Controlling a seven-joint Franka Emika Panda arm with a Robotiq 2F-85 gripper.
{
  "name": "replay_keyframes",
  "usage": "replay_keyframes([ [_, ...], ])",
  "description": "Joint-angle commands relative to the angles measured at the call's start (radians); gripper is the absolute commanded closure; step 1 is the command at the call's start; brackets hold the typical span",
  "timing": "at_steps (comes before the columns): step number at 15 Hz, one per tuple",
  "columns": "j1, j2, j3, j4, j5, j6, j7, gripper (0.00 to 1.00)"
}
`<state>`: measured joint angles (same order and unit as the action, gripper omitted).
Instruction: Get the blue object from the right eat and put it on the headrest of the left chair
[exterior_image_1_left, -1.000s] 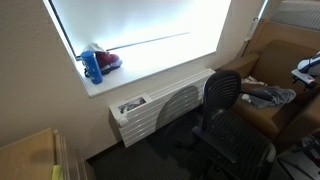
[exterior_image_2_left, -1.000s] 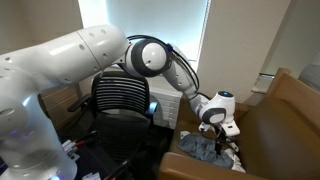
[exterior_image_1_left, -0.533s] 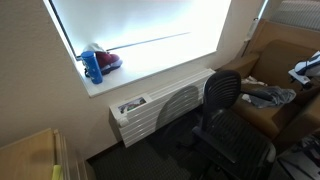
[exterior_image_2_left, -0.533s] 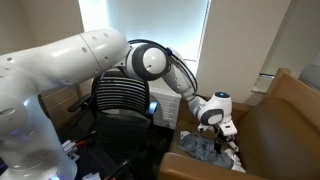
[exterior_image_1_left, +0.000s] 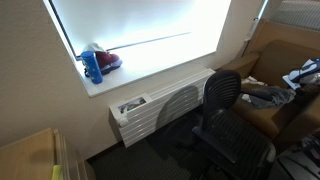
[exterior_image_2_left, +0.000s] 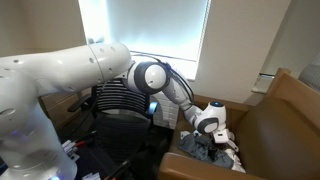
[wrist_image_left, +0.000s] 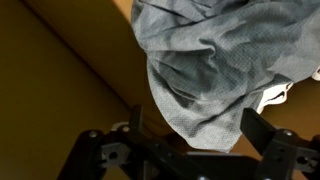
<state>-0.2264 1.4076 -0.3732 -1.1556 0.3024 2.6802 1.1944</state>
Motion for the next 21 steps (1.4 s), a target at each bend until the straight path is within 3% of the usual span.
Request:
replay_keyframes([
  [1,-0.007,-0.027,0.029,-0.043,0.008,0.071,-0.048,0.00],
  [3,-0.027,-0.003,0.056,0.003,0.015,0.056,-0.059,0.00],
  [5,-0.067,0.018,0.099,0.067,-0.008,-0.075,-0.040,0.00],
  [7,-0.065,0.040,0.087,0.103,-0.016,-0.176,0.013,0.00],
  [8,-0.038,0.012,0.073,0.041,0.001,-0.100,-0.014,0.00],
  [11,-0.046,0.023,0.073,0.062,0.000,-0.144,0.000,0.00],
  [15,0.010,0.081,-0.008,0.058,-0.011,0.120,0.064,0.00],
  [16,-0.020,0.046,0.035,0.057,0.000,0.029,0.019,0.00],
  [19,-0.027,0.058,0.043,0.065,-0.032,0.047,0.042,0.00],
  [21,-0.034,0.052,0.055,0.072,0.009,-0.005,0.018,0.00],
])
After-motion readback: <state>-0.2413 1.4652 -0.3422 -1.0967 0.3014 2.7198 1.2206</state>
